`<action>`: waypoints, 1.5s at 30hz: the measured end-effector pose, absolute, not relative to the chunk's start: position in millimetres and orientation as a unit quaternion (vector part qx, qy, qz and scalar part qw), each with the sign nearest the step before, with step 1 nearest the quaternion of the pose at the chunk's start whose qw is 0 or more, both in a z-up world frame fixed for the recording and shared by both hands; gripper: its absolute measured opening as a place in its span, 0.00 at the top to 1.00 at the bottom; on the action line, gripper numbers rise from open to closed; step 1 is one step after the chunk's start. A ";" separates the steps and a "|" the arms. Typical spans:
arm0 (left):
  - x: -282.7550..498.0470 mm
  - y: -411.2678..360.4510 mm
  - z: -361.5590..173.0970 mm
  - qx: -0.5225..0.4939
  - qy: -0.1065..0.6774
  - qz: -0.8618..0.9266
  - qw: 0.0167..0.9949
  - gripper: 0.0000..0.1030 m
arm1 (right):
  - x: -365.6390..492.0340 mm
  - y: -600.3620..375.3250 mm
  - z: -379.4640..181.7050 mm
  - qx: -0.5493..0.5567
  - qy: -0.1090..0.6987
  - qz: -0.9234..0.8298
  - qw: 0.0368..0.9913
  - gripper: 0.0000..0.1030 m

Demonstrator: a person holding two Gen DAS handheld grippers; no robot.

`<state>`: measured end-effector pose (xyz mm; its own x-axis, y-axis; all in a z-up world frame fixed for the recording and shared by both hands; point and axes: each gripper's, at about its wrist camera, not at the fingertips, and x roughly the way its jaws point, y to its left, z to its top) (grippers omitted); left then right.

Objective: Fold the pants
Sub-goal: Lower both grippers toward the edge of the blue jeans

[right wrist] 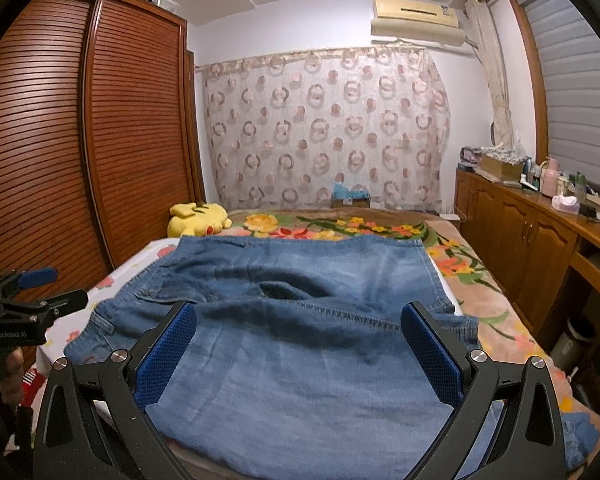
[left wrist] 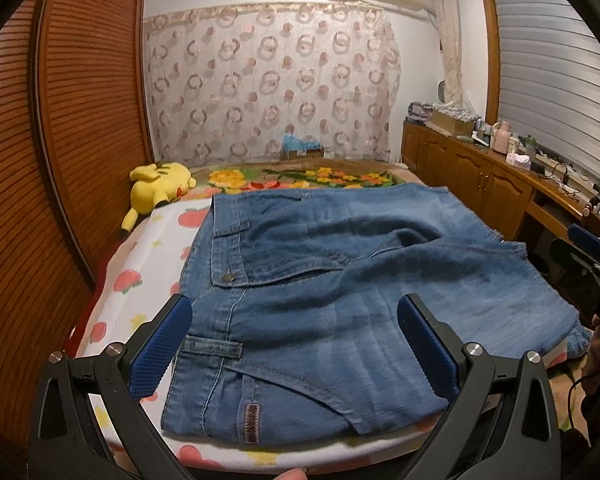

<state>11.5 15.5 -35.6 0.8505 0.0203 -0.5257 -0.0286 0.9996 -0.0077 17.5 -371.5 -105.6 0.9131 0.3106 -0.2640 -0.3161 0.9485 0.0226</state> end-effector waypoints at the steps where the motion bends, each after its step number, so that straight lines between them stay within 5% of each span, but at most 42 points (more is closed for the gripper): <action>1: 12.2 15.8 -35.0 -0.008 0.274 0.013 0.962 0.00 | 19.5 -372.6 -106.4 -0.012 0.138 0.158 0.978 0.01; 35: 6.3 106.8 -104.6 -0.036 0.356 0.066 0.931 0.01 | 38.0 -374.6 -91.8 -0.026 0.239 0.082 0.967 0.03; 45: 2.8 117.7 -124.4 -0.064 0.380 0.033 0.922 0.19 | 30.8 -378.6 -85.3 -0.031 0.245 0.051 0.968 0.03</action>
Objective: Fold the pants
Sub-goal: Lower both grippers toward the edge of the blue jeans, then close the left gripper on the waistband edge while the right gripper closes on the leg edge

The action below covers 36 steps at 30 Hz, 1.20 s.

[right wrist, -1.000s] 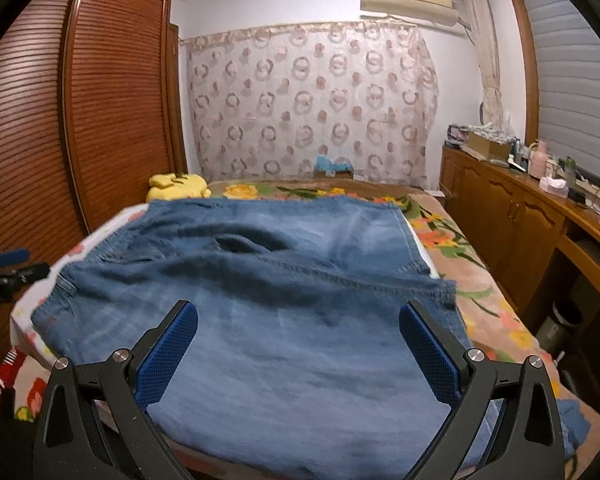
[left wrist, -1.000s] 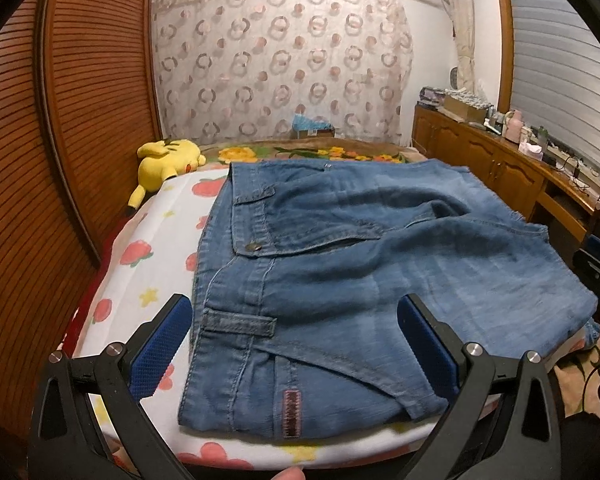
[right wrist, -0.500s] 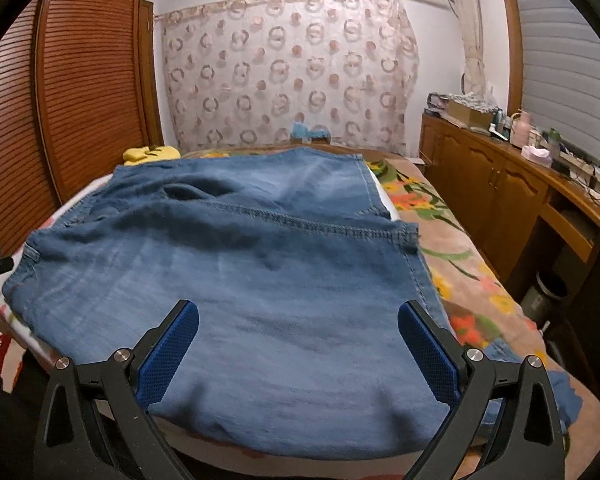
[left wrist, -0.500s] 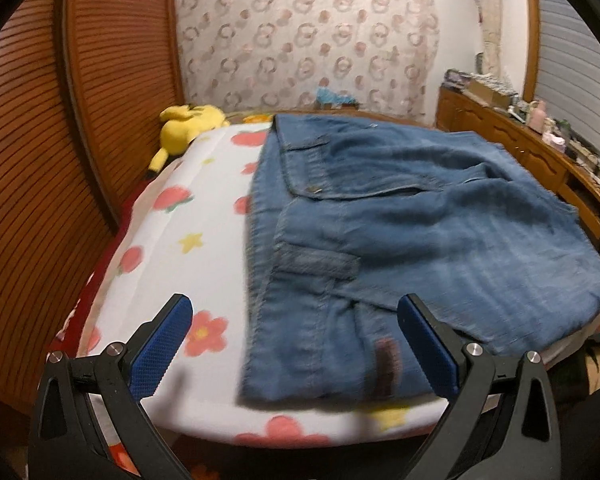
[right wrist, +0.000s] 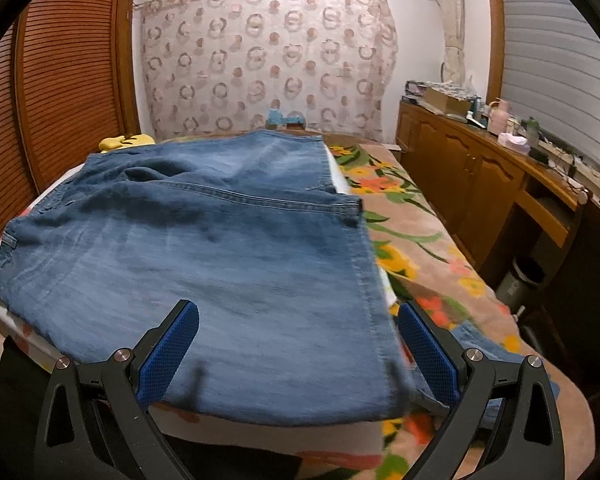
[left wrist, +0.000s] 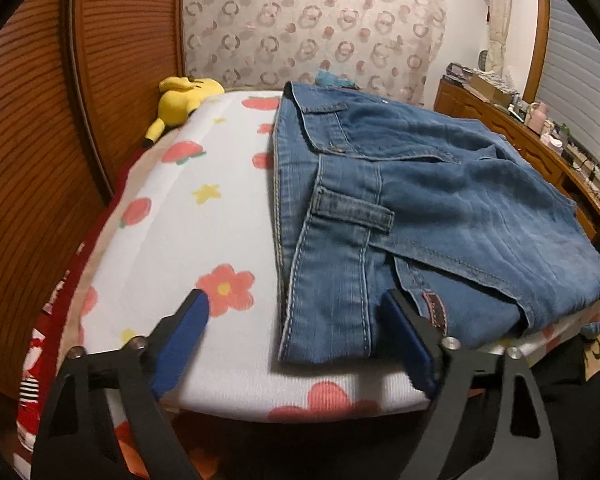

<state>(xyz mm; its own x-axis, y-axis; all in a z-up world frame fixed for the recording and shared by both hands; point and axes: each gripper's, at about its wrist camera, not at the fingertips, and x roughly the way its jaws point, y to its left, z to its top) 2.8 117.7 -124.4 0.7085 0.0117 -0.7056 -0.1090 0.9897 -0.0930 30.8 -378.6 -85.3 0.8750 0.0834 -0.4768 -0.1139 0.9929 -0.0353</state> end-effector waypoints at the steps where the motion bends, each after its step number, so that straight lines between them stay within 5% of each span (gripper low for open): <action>1: 2.9 117.6 -125.6 -0.068 0.380 0.028 0.922 0.22 | 30.3 -378.7 -85.7 -0.030 0.246 0.050 0.968 0.03; 10: 0.4 109.9 -126.2 -0.072 0.377 -0.002 0.923 0.50 | 33.7 -374.5 -87.8 -0.021 0.252 0.043 0.966 0.03; 27: 2.4 110.6 -126.0 -0.068 0.384 0.001 0.921 0.52 | 43.8 -392.7 -92.7 0.000 0.288 0.042 0.957 0.10; 36: -4.6 106.2 -115.3 -0.063 0.371 -0.007 0.926 0.64 | 52.6 -398.0 -93.4 0.008 0.314 0.050 0.948 0.31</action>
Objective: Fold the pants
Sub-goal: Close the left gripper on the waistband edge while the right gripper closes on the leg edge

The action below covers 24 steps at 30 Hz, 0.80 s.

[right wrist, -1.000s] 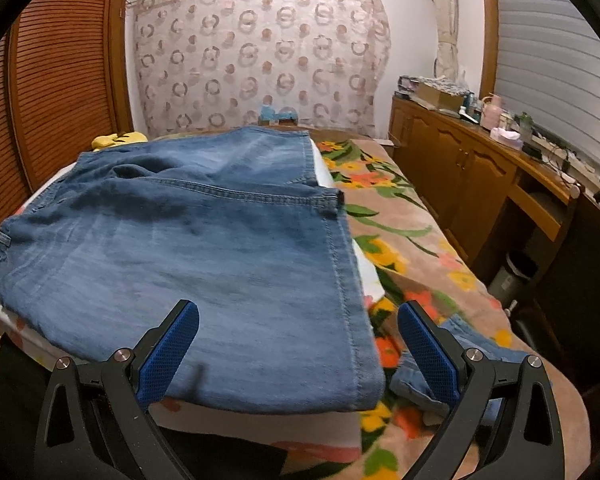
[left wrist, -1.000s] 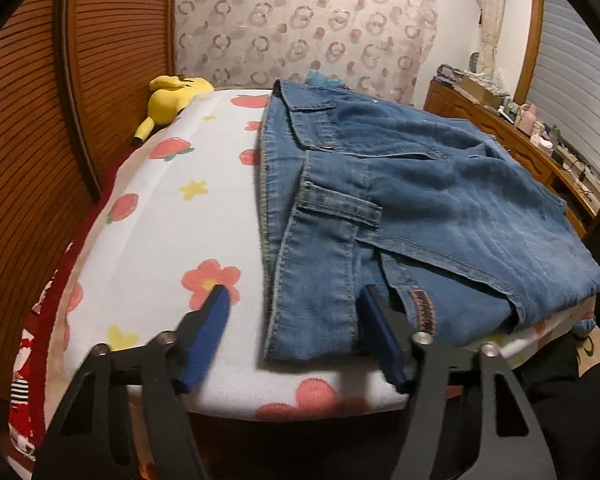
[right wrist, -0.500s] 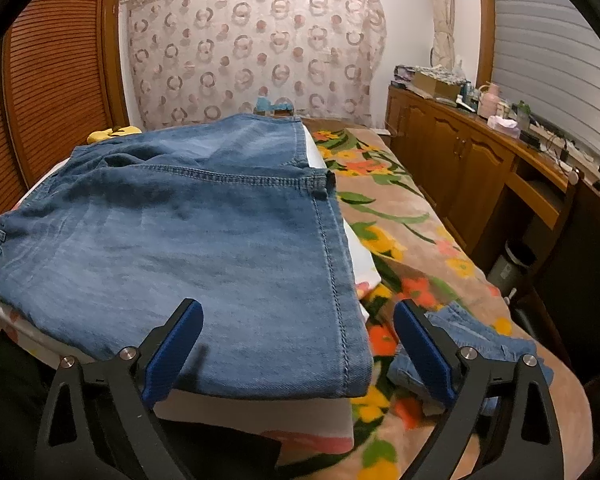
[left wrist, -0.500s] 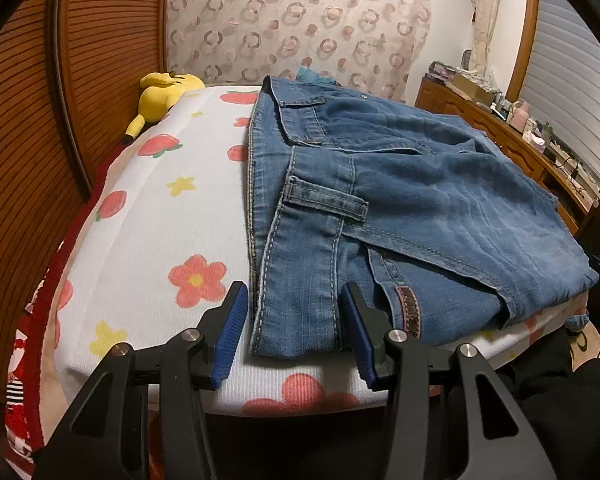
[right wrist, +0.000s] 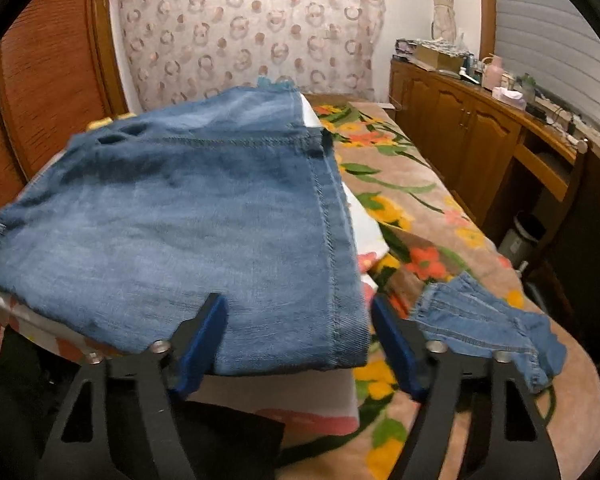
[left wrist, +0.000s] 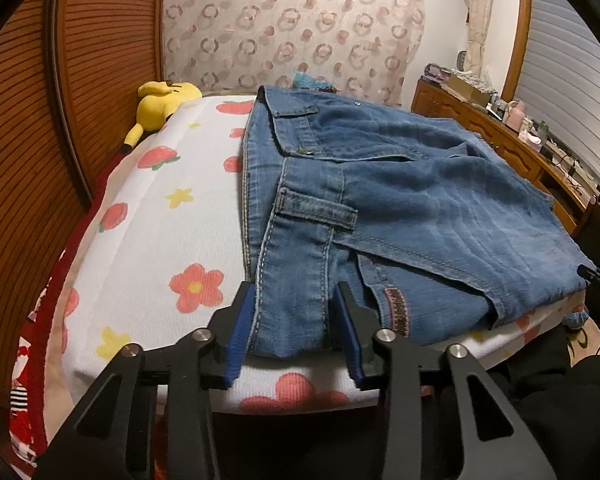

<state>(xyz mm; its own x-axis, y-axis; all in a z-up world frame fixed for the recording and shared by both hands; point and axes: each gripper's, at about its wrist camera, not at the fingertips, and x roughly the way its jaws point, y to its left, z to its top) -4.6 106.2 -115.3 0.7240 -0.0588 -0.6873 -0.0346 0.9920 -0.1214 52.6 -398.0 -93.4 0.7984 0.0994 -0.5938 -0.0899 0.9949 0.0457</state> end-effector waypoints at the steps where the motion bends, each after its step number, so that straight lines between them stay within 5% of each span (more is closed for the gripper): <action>1: -5.8 105.4 -112.8 -0.063 0.369 -0.010 0.927 0.67 | 52.7 -398.1 -92.9 0.008 0.315 0.051 0.948 0.33; 6: -6.6 102.6 -108.2 -0.062 0.363 -0.016 0.930 0.72 | 51.3 -396.5 -91.2 0.010 0.314 0.052 0.948 0.45; 8: -5.8 102.6 -108.8 -0.063 0.364 -0.014 0.929 0.72 | 49.7 -395.9 -90.4 0.010 0.307 0.041 0.951 0.61; 14: -3.0 104.0 -115.2 -0.061 0.376 -0.008 0.925 0.72 | 48.1 -392.4 -91.7 0.004 0.301 0.040 0.953 0.84; 24: -4.5 110.8 -120.0 -0.078 0.381 -0.004 0.921 0.63 | 36.6 -387.6 -83.0 0.000 0.282 0.072 0.957 0.87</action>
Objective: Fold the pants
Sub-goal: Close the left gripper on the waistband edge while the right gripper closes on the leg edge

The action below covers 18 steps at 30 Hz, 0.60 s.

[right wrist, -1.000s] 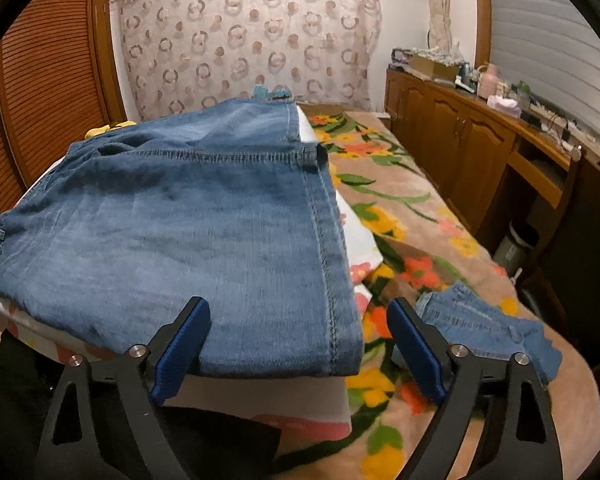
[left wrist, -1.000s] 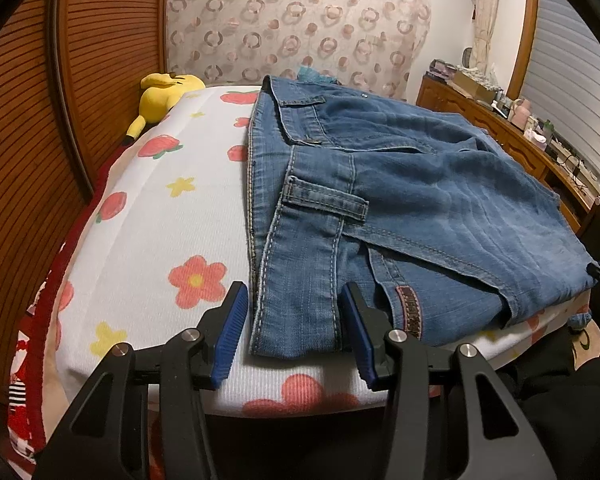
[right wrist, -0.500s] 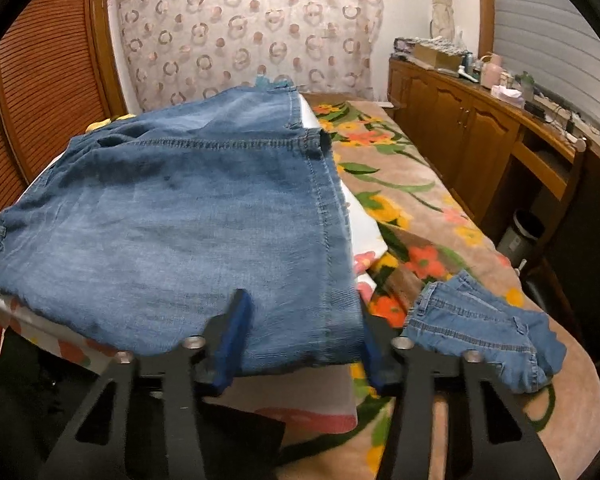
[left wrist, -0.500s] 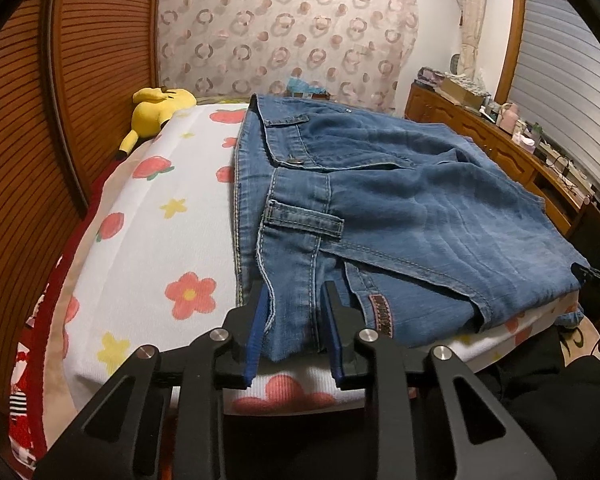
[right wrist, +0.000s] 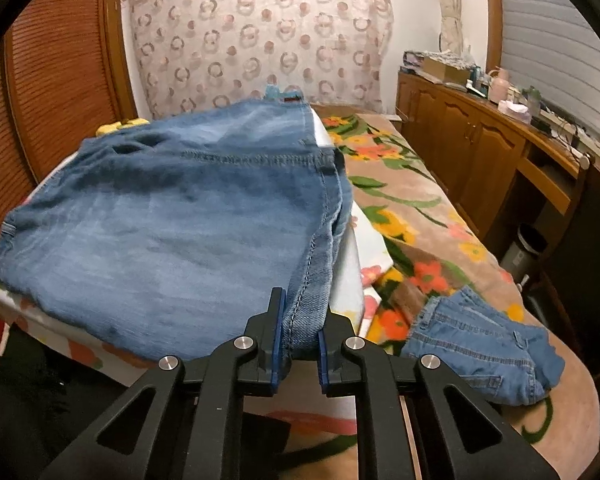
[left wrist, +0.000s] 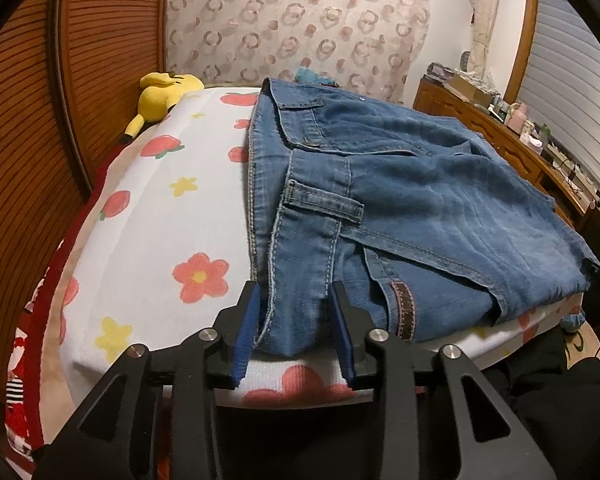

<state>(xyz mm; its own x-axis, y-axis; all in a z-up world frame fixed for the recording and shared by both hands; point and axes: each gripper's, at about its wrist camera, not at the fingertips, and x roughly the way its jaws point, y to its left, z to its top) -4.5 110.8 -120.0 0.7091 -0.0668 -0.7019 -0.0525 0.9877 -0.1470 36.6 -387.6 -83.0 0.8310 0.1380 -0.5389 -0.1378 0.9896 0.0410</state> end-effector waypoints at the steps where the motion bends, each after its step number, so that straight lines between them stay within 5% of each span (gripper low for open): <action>1: -4.8 111.6 -119.3 -0.080 0.381 -0.003 0.921 0.62 | 36.3 -388.1 -80.1 0.001 0.276 0.076 0.958 0.87; 18: -12.7 121.9 -115.0 -0.077 0.384 -0.008 0.920 0.62 | 34.9 -377.0 -78.1 -0.021 0.266 0.093 0.959 0.87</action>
